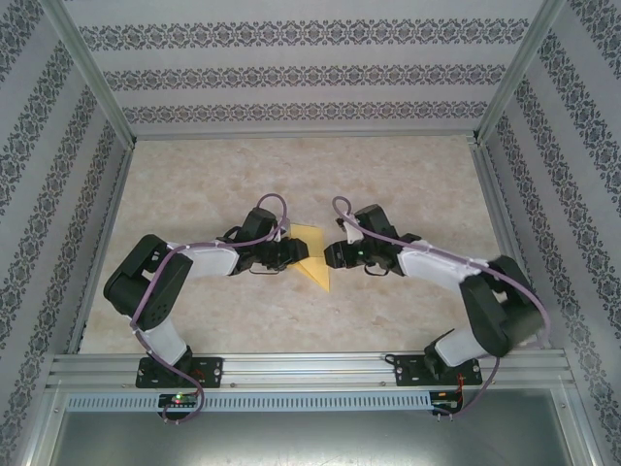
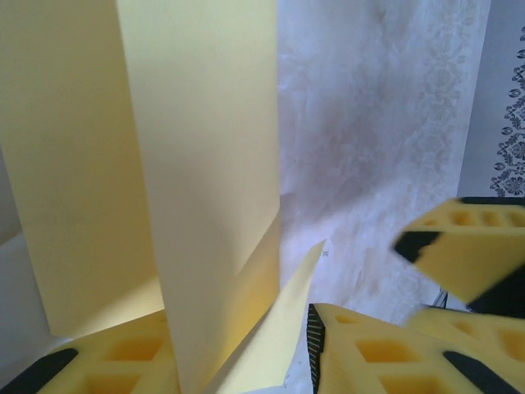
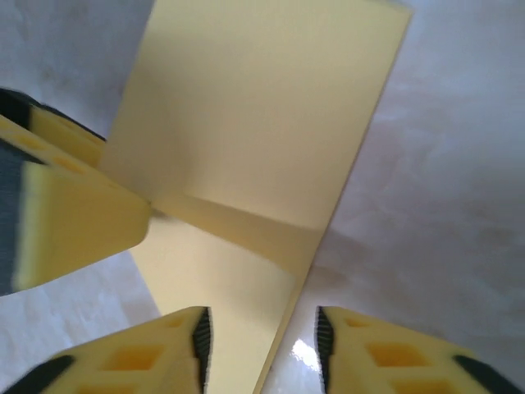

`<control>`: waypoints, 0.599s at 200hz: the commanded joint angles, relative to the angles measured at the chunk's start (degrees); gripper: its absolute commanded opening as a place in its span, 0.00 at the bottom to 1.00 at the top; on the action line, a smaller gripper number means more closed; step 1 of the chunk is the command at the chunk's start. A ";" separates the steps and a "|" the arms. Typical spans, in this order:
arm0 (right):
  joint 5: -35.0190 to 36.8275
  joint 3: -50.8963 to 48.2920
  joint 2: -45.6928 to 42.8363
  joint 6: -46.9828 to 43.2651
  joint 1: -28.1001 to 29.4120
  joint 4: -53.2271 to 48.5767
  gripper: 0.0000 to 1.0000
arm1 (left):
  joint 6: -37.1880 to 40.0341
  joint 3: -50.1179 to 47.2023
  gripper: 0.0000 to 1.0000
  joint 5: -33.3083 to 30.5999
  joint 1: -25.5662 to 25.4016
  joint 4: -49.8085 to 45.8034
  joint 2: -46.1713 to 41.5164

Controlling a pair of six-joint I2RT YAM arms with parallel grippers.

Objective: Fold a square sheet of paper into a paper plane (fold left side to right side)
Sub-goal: Fourth fold the wing at the center of the table.

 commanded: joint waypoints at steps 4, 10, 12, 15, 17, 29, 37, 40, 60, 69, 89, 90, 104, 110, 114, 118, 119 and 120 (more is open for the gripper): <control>10.21 -2.31 -6.76 -2.06 4.36 -4.87 0.52 | -0.44 1.83 0.39 0.37 -0.81 1.06 -1.88; 11.87 -2.74 -7.77 -2.34 6.01 -5.43 0.53 | -0.40 1.95 0.40 0.28 -0.81 0.75 -2.05; 12.46 -2.85 -8.12 -2.38 6.54 -5.50 0.53 | -0.43 1.96 0.40 0.32 -0.81 0.68 -2.12; 13.21 -3.05 -8.44 -2.40 7.19 -5.60 0.53 | -0.44 2.04 0.40 0.23 -0.81 0.53 -2.17; 13.74 -3.25 -8.69 -2.33 7.83 -5.68 0.53 | -0.51 2.09 0.39 0.25 -0.83 0.49 -2.24; 16.21 -4.22 -9.24 -1.63 11.05 -4.79 0.54 | -0.83 2.13 0.39 0.11 -0.85 0.41 -2.59; 18.12 -4.72 -8.89 -1.06 13.23 -3.64 0.54 | -1.05 2.23 0.39 0.11 -0.81 0.37 -2.78; 18.86 -4.82 -8.66 -0.82 13.95 -3.34 0.54 | -1.14 2.22 0.40 0.06 -0.81 0.31 -2.86; 23.31 -3.97 -5.45 -0.22 18.14 -1.88 0.55 | -0.97 2.83 0.40 0.19 -0.91 -0.48 -3.14; 25.02 -2.94 -3.65 -0.12 19.12 -1.92 0.55 | -0.89 3.14 0.39 0.19 -0.98 -1.03 -3.10; 26.41 -1.46 -0.17 -0.33 20.32 -1.28 0.54 | -0.87 3.45 0.39 0.22 -1.14 -1.33 -3.05; 26.43 -1.39 -0.01 -0.35 20.42 -1.20 0.54 | -0.88 3.50 0.39 0.20 -1.15 -1.39 -3.01; 26.99 -0.58 1.56 -0.55 21.23 -0.80 0.54 | -0.97 3.67 0.39 0.02 -1.24 -1.50 -2.99; 27.37 -0.28 2.30 -0.55 21.59 -0.79 0.54 | -1.05 3.79 0.38 0.02 -1.26 -1.55 -3.00; 27.48 -0.08 2.60 -0.63 21.72 -0.83 0.54 | -1.13 3.84 0.38 0.04 -1.25 -1.62 -2.93; 27.63 0.09 2.86 -0.61 21.87 -0.78 0.54 | -1.15 3.93 0.37 -0.02 -1.25 -1.49 -2.95; 27.66 0.13 2.90 -0.58 21.90 -0.78 0.54 | -1.19 3.91 0.37 -0.05 -1.25 -1.47 -2.96; 27.71 0.15 3.02 -0.56 21.91 -0.78 0.54 | -1.21 3.90 0.37 -0.02 -1.29 -1.47 -2.92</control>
